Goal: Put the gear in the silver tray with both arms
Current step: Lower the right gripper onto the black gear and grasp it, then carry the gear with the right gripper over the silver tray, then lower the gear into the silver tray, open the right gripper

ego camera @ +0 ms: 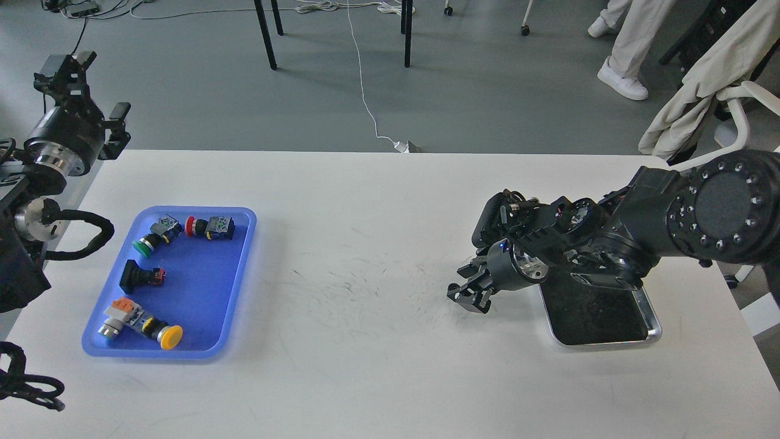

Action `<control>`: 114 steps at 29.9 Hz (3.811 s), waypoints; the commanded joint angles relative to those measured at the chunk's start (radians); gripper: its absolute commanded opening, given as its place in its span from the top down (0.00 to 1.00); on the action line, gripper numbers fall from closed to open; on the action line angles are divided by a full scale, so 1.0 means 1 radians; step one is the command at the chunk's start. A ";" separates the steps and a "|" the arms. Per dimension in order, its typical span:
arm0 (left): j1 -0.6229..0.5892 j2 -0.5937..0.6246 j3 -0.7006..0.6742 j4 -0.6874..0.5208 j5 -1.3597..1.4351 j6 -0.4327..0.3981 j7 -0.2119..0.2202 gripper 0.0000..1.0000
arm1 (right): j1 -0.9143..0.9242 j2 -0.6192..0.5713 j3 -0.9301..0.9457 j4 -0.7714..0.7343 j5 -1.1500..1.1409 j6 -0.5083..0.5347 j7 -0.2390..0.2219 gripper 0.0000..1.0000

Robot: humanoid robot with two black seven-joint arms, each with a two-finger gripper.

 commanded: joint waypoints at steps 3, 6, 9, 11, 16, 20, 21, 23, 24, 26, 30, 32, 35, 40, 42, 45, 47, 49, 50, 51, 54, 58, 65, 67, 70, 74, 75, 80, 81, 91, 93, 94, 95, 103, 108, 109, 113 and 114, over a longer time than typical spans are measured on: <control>0.000 0.011 0.000 0.000 0.000 0.000 0.000 0.01 | -0.001 0.000 0.002 -0.002 0.001 0.000 0.000 0.58; 0.000 0.011 0.000 0.000 0.000 0.000 0.000 0.01 | -0.001 0.000 0.002 0.000 0.006 0.005 0.000 0.74; 0.000 0.012 0.000 0.000 0.000 0.000 0.000 0.01 | -0.002 0.000 0.000 -0.002 0.003 0.012 0.000 0.74; 0.000 0.012 0.000 0.000 0.000 0.000 0.000 0.01 | -0.002 0.000 0.002 -0.002 0.006 0.012 0.000 0.75; 0.000 0.012 0.000 0.000 0.000 0.000 -0.002 0.01 | -0.002 0.000 0.000 -0.002 0.000 0.012 0.000 0.87; 0.000 0.012 0.000 0.000 0.000 0.000 -0.006 0.01 | -0.002 0.000 -0.001 -0.003 0.000 0.014 0.000 0.94; 0.000 0.012 0.000 0.000 0.000 0.000 -0.006 0.01 | -0.002 0.000 -0.001 -0.003 0.000 0.014 0.000 0.95; 0.000 0.011 0.000 0.000 0.000 0.000 -0.006 0.01 | -0.002 0.000 -0.003 -0.003 0.000 0.015 0.000 0.98; 0.000 0.011 0.000 0.000 0.000 0.000 -0.006 0.01 | -0.001 0.000 -0.003 -0.003 0.000 0.015 0.000 0.98; 0.002 0.011 0.000 0.000 0.000 0.000 -0.006 0.01 | 0.007 0.000 -0.003 -0.002 0.000 0.015 0.000 0.98; 0.002 0.011 0.000 0.000 0.002 0.000 -0.006 0.01 | 0.037 0.000 -0.010 0.001 -0.003 0.049 0.000 0.98; 0.002 0.011 0.000 0.000 0.002 0.000 -0.006 0.01 | 0.062 0.000 -0.027 0.003 0.003 0.052 0.000 0.98; 0.003 0.009 0.000 0.000 0.002 0.000 -0.006 0.01 | 0.088 0.000 -0.037 0.009 0.004 0.055 0.000 0.98; 0.003 0.009 0.002 0.000 0.002 0.000 -0.006 0.01 | 0.146 0.000 -0.070 0.027 0.007 0.058 0.000 0.98; 0.003 0.009 0.002 0.000 0.002 0.000 -0.005 0.01 | 0.163 0.000 -0.089 0.049 0.006 0.058 0.000 0.98; 0.003 0.008 0.003 0.000 0.002 0.000 -0.005 0.01 | 0.188 0.000 -0.139 0.078 0.004 0.058 0.000 0.98; 0.003 0.008 0.003 0.000 0.002 0.000 -0.005 0.01 | 0.203 0.000 -0.162 0.090 0.001 0.058 0.000 0.98; 0.003 0.006 0.003 0.000 0.002 0.000 -0.005 0.01 | 0.208 -0.035 -0.182 0.113 -0.003 0.058 0.000 0.98; 0.003 0.006 0.003 0.000 0.002 0.000 -0.005 0.01 | 0.208 -0.064 -0.193 0.119 -0.005 0.058 0.000 0.98; 0.003 0.004 0.003 0.000 0.002 0.000 -0.005 0.01 | 0.208 -0.084 -0.201 0.121 -0.005 0.058 0.000 0.98; 0.003 0.001 0.003 0.000 0.002 0.000 -0.005 0.01 | 0.208 -0.147 -0.230 0.127 -0.008 0.058 0.000 0.98; 0.003 -0.005 0.006 0.000 0.002 0.000 -0.005 0.01 | 0.203 -0.210 -0.241 0.150 -0.054 0.057 0.000 0.98; 0.003 -0.008 0.006 0.000 0.002 0.000 -0.005 0.01 | 0.193 -0.250 -0.244 0.168 -0.094 0.057 0.000 0.98; 0.005 -0.006 0.006 0.000 0.003 0.000 -0.005 0.01 | 0.183 -0.249 -0.250 0.169 -0.095 0.057 0.000 0.97; 0.005 -0.006 0.008 0.000 0.002 0.000 -0.005 0.01 | 0.159 -0.247 -0.254 0.172 -0.095 0.057 0.000 0.96; 0.005 -0.006 0.009 0.000 0.003 0.000 -0.005 0.01 | 0.124 -0.244 -0.253 0.165 -0.111 0.057 0.000 0.96; 0.005 -0.006 0.009 0.000 0.003 0.000 -0.005 0.01 | 0.116 -0.244 -0.253 0.164 -0.112 0.057 0.000 0.96; 0.009 -0.006 0.009 0.000 0.003 0.000 -0.005 0.01 | 0.096 -0.244 -0.253 0.162 -0.115 0.055 0.000 0.96; 0.009 -0.006 0.009 0.000 0.003 0.000 -0.005 0.01 | 0.094 -0.244 -0.253 0.161 -0.115 0.055 0.000 0.96; 0.009 -0.008 0.011 0.000 0.003 0.000 -0.005 0.01 | 0.087 -0.242 -0.248 0.146 -0.115 0.055 0.000 0.88; 0.009 -0.008 0.011 0.000 0.003 0.000 -0.005 0.01 | 0.087 -0.242 -0.248 0.144 -0.106 0.055 0.000 0.83; 0.011 -0.006 0.011 0.000 0.003 0.000 -0.005 0.01 | 0.088 -0.242 -0.248 0.144 -0.105 0.055 0.000 0.80; 0.011 -0.006 0.011 0.000 0.003 0.000 -0.005 0.01 | 0.088 -0.242 -0.248 0.145 -0.105 0.055 0.000 0.77; 0.009 -0.008 0.012 0.000 0.003 0.000 -0.005 0.01 | 0.102 -0.244 -0.242 0.150 -0.095 0.055 0.000 0.49; 0.011 -0.008 0.012 0.000 0.003 0.000 -0.005 0.01 | 0.114 -0.247 -0.239 0.149 -0.069 0.054 0.000 0.32; 0.011 -0.008 0.011 0.000 0.003 0.000 -0.005 0.01 | 0.120 -0.247 -0.228 0.147 -0.039 0.054 0.000 0.24; 0.011 -0.008 0.012 0.000 0.003 0.000 -0.005 0.01 | 0.148 -0.244 -0.199 0.153 0.081 0.057 0.000 0.10; 0.011 -0.008 0.012 0.000 0.003 0.000 -0.005 0.01 | 0.159 -0.242 -0.193 0.153 0.093 0.057 0.000 0.10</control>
